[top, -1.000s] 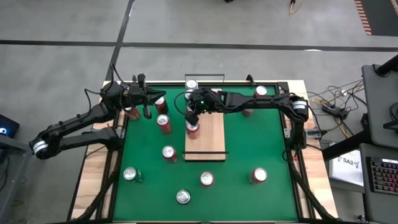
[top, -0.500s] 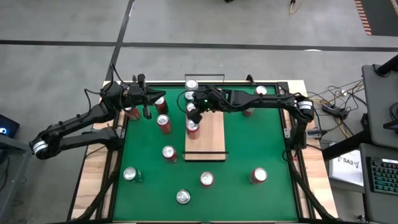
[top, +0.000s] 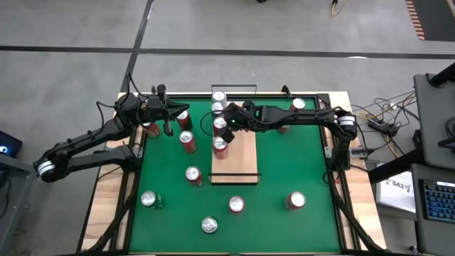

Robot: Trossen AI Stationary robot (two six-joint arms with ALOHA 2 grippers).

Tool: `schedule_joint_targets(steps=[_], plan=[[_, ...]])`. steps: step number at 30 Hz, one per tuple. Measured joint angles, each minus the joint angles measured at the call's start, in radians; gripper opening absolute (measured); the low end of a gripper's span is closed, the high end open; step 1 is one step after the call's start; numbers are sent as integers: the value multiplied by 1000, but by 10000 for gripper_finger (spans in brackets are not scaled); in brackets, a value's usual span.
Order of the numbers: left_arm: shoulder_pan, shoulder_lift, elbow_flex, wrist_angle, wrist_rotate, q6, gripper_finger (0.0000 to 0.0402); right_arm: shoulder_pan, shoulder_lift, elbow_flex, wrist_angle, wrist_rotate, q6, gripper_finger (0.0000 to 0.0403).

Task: Place canned beverage on shelf
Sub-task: Put the right red soda can on the shelf

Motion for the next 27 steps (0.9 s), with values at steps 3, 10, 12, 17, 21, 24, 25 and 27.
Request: schedule_joint_targets(steps=[3,10,12,17,21,24,25,27], plan=[[0,0,0,0,0,0,0,9,0,0,6,0,7,9],[0,0,0,-1,0,0,0,30,0,0,13,-5,27,9],[0,0,0,0,0,0,0,31,0,0,13,-5,36,9],[0,0,0,-1,0,1,0,31,-3,0,7,4,51,9],[0,0,0,-2,0,1,0,31,-19,16,-11,55,40,9],[0,0,0,-3,0,1,0,31,-27,45,-9,57,12,9],[0,0,0,-3,0,1,0,31,-27,55,-8,57,2,9],[0,0,0,-4,0,1,0,36,-27,69,-9,54,-17,9]])
